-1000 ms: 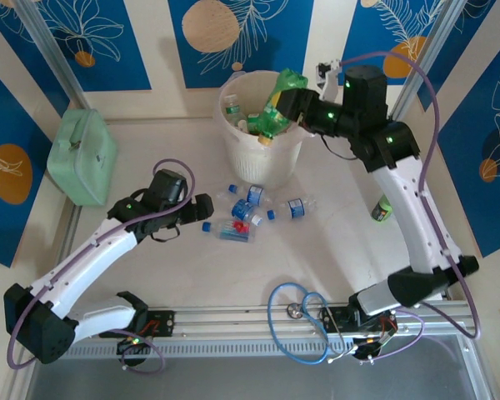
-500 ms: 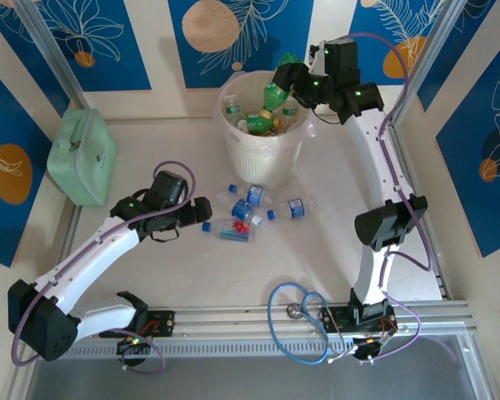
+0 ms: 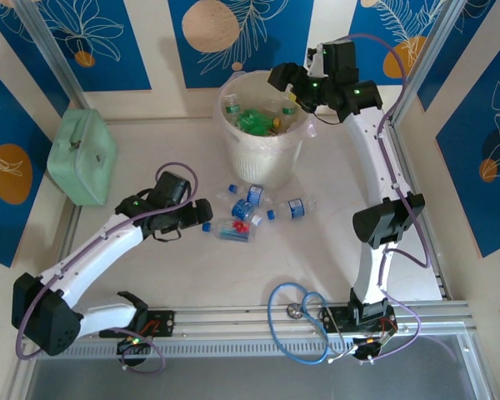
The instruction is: Put the plastic bottles in the bin
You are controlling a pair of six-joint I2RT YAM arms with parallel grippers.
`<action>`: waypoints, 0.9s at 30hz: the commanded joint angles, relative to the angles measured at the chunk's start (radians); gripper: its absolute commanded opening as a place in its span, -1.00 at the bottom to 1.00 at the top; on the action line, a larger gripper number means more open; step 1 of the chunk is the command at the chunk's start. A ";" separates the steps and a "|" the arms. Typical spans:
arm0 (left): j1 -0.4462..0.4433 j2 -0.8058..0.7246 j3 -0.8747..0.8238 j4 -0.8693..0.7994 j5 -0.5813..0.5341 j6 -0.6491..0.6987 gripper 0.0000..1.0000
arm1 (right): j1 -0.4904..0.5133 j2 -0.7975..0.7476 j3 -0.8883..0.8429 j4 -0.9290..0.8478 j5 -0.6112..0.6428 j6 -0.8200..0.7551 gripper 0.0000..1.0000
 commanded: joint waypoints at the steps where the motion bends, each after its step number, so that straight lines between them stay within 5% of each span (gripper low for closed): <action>1: 0.011 0.013 0.018 0.010 0.032 0.035 0.83 | -0.004 -0.069 -0.012 -0.012 -0.026 -0.017 0.75; 11: -0.011 0.031 0.049 0.055 0.065 0.158 0.73 | -0.005 -0.414 -0.443 0.106 0.049 -0.018 0.64; 19: -0.010 0.063 -0.011 0.065 0.082 0.041 0.76 | -0.002 -0.768 -0.907 0.075 0.189 -0.011 0.57; 27: -0.010 0.084 -0.007 0.092 0.091 0.018 0.75 | 0.043 -0.835 -1.252 0.058 0.251 0.217 0.52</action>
